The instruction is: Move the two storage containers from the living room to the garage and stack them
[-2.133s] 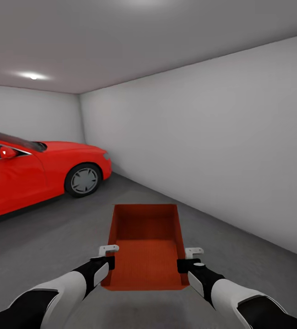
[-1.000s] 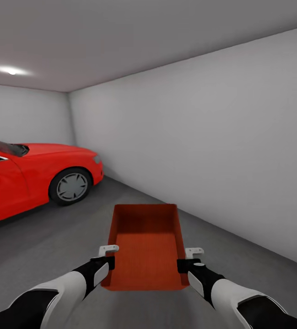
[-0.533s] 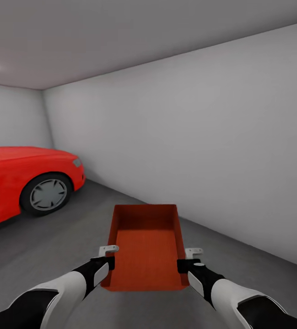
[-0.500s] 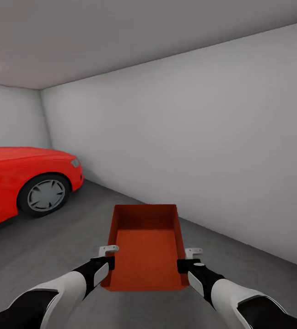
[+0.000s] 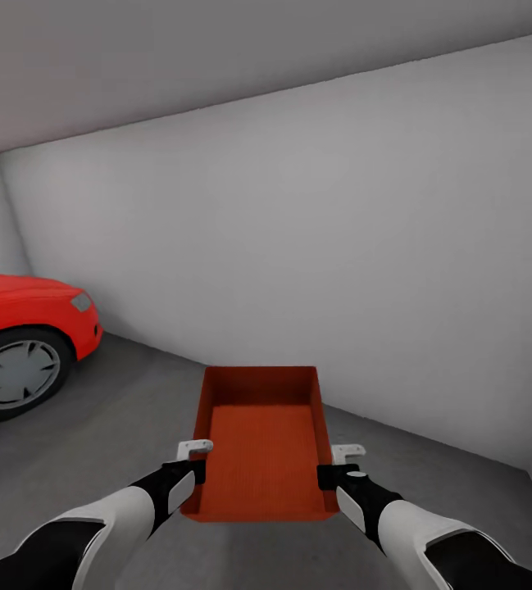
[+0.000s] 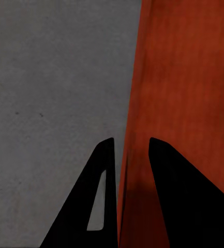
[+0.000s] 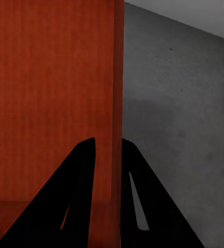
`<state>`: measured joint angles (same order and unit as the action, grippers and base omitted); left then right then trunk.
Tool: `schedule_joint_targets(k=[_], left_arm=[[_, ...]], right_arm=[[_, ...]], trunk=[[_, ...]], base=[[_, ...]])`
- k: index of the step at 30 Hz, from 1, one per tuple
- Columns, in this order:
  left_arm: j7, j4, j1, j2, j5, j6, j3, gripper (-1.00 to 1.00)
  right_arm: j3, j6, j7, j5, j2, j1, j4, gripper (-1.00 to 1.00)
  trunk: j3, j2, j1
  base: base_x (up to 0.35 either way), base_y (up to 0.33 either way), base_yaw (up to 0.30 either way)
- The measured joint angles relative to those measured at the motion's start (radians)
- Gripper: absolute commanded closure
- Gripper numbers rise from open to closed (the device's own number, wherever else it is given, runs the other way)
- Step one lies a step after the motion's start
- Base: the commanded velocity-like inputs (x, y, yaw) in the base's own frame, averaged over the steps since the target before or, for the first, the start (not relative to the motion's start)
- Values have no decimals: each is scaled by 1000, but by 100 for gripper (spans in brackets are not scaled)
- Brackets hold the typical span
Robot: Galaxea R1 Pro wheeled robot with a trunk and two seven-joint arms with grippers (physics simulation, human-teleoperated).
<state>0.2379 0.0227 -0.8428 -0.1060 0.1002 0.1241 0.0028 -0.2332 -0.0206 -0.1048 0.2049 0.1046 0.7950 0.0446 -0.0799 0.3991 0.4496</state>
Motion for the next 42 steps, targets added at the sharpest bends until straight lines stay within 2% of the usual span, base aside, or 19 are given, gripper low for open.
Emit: schedule_joint_targets(k=[16,42], left_arm=[[0,0,0,0,0,1,0,100],[-1,0,0,0,0,-5,0,100]], right_arm=[[0,0,0,0,0,0,0,100],[-1,4,0,-1,0,0,0,100]], trunk=[[0,0,0],[0,0,0]], base=[[26,0,-274],[313,0,-18]])
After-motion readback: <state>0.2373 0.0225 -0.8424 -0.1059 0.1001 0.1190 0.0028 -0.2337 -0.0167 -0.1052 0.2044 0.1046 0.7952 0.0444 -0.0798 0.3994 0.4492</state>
